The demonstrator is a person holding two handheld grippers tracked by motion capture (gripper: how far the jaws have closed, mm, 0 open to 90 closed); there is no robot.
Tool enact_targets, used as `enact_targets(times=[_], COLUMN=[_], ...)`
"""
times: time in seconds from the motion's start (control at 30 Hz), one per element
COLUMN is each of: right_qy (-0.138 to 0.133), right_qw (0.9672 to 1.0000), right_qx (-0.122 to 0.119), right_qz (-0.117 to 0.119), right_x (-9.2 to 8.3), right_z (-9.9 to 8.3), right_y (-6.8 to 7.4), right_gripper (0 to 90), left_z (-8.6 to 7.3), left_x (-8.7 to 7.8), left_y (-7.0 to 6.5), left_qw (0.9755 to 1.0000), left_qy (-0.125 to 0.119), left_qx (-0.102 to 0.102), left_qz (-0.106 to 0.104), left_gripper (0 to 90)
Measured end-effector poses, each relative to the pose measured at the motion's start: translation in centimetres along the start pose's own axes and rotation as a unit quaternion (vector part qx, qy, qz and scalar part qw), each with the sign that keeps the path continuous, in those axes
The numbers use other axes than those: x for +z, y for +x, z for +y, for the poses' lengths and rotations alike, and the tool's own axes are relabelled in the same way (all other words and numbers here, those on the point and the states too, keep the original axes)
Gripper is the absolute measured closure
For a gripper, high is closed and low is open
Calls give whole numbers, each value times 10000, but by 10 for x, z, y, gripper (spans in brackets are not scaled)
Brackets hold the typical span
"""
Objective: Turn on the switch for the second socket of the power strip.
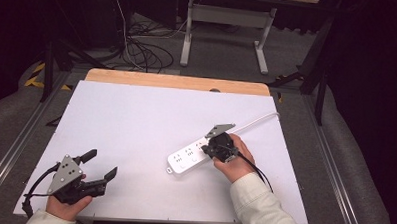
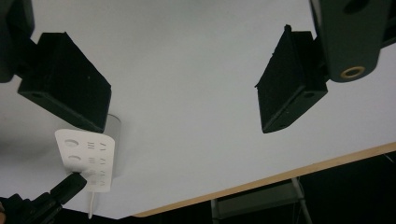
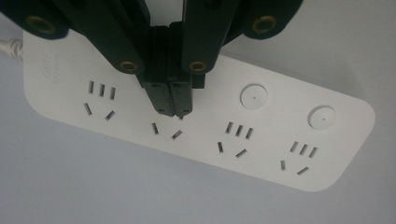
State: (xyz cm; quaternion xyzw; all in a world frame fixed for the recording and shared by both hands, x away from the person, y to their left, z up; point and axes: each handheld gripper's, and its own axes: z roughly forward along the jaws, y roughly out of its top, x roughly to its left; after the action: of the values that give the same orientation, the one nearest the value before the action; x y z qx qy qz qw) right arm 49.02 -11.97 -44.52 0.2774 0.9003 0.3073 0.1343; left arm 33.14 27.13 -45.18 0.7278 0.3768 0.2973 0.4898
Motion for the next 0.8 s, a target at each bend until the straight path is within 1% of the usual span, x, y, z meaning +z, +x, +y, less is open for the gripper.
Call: enact_targets(times=[0.07,0.23,0.4,0.47,0.5,0.8], right_qy=[2,48,72,92,100,59], right_qw=[10000,10000,10000,9999,9999,9998], right_qx=[9,24,30,56,111,199], right_qz=[-29,10,-22,-28,-4,-14], right_x=[0,-1,0,0,0,0], right_z=[0,-1,0,0,-1,-3], right_y=[1,0,1,1,0,0], right_gripper=[900,900,900,900,900,900], left_z=[0,0,0,0,0,0], left_x=[0,0,0,0,0,0], left_y=[0,0,0,0,0,-1], left_qw=[10000,10000,10000,10000,10000,10000], left_qy=[-3,-4,0,-6,-4,11], left_qx=[0,4,11,6,6,10], left_qz=[0,0,-2,0,-2,-11], left_gripper=[181,181,181,181,181,181])
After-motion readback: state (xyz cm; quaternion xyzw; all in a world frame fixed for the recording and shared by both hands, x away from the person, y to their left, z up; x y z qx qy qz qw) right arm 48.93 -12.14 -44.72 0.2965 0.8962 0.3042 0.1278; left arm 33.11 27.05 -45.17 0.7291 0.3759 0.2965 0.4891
